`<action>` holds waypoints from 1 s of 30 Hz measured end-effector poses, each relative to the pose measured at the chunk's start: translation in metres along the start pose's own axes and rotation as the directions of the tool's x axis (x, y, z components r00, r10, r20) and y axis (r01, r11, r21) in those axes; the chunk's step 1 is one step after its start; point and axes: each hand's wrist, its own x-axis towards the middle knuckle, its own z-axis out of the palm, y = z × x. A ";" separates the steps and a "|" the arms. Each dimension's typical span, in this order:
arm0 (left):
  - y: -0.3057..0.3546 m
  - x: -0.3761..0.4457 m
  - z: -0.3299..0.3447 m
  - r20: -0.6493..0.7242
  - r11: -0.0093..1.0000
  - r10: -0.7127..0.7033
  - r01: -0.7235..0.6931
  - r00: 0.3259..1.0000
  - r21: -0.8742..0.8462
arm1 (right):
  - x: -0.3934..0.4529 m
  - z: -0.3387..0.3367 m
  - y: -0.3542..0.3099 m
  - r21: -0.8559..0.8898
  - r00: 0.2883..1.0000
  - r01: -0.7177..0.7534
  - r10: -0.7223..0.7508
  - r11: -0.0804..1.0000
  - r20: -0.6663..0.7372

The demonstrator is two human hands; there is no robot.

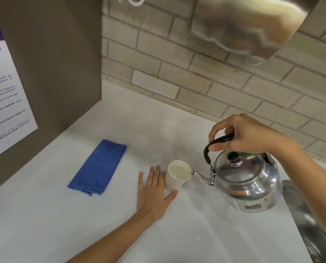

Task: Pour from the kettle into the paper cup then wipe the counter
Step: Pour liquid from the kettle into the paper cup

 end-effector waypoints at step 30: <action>0.000 -0.001 0.001 -0.005 1.000 0.008 -0.008 1.000 0.011 | 0.004 -0.005 -0.002 -0.026 1.000 -0.017 0.017 1.000 0.010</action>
